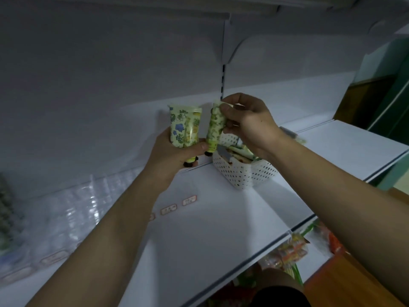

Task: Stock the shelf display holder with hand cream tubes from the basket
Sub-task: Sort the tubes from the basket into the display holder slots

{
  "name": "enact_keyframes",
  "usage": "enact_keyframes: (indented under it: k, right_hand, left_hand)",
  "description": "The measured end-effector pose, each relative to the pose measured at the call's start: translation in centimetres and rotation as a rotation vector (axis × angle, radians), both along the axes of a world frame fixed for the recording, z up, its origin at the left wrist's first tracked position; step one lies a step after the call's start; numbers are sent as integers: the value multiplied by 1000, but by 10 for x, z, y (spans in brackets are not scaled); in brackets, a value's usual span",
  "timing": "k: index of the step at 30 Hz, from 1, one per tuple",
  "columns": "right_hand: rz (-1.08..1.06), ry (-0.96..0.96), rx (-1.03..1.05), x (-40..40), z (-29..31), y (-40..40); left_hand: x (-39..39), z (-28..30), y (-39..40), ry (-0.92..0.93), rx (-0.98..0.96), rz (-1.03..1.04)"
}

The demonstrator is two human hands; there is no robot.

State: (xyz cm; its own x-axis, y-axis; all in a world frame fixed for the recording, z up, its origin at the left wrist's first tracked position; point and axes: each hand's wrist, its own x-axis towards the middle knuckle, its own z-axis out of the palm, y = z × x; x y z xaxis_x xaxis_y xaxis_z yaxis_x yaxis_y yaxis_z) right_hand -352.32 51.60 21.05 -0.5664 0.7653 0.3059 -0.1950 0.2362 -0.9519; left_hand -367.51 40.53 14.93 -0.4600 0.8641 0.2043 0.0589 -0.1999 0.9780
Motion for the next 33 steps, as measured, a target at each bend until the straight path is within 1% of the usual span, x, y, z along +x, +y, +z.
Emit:
enact_keyframes:
  k: [5, 8, 10, 12, 15, 19, 23, 26, 29, 31, 33]
  right_hand:
    - [122, 38, -74, -31, -9, -31]
    - [222, 53, -101, -51, -7, -55]
    - [304, 64, -84, -63, -6, -71]
    - [376, 49, -27, -76, -7, -88]
    - [458, -27, 91, -97, -12, -113]
    - [536, -135, 217, -120, -18, -150]
    - [608, -133, 317, -141, -25, -184]
    - [622, -81, 360, -156, -29, -206]
    - [580, -81, 411, -171, -34, -217]
    - [497, -80, 397, -178, -37, -217]
    - [341, -89, 404, -187, -41, -207]
  left_hand:
    - [-16, 4, -52, -73, 0, 4]
    - [-23, 9, -83, -66, 26, 27]
    - [-27, 10, -103, -79, 49, 70]
    - [-33, 11, -123, -78, 65, 130]
    - [-40, 8, -154, -77, 93, 229]
    - [-51, -2, -198, -21, 114, 354]
    - [-56, -11, -239, -11, 131, 481]
    - [-63, -15, -261, -15, 134, 546]
    - [-71, -17, -277, -23, 135, 563]
    - [-78, -20, -284, 17, 143, 653]
    - [-87, -27, -288, 78, 159, 814]
